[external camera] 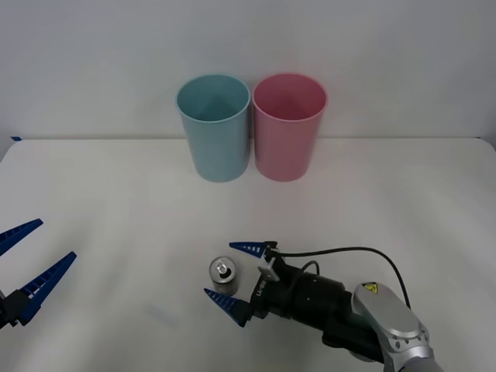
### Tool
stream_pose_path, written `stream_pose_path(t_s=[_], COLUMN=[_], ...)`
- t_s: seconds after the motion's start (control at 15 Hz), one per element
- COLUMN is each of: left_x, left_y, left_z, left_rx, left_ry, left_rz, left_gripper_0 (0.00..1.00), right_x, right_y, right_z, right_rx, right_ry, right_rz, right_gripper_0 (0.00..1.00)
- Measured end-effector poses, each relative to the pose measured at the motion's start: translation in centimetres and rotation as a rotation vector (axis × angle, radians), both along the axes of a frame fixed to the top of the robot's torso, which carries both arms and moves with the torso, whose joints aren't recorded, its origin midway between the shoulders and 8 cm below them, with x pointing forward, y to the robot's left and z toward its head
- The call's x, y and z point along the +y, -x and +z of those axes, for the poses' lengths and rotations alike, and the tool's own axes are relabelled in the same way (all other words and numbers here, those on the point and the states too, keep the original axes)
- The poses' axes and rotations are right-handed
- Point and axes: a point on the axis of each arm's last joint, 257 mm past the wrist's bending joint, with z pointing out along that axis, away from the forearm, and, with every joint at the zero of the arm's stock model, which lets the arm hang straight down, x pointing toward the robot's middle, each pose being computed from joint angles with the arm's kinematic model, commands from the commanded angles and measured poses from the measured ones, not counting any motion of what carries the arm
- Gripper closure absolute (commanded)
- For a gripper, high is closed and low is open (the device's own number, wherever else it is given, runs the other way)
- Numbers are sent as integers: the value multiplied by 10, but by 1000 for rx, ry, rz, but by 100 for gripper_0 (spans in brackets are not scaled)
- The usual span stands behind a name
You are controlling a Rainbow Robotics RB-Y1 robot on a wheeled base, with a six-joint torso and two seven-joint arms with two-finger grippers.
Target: Grasp the object on the table and drop it into the matching bin: aluminum can to the light blue bin, PET bottle to the pink bin.
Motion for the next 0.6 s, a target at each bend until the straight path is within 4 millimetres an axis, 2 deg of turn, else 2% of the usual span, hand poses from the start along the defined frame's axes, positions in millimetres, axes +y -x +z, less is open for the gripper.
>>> stream_pose_path(t_s=[0.07,0.13,0.6], left_x=[0,0,0], left_y=[0,0,0], left_z=[0,0,0], left_rx=[0,0,0], left_ry=[0,0,0], left_rz=[0,0,0], left_gripper_0=[0,0,0], right_x=[0,0,0], right_y=[0,0,-1], right_z=[0,0,2], right_rx=[-1,-1,-1], right_ry=[1,0,-6], right_rz=[0,-2,0], right_gripper_0=[87,100,100])
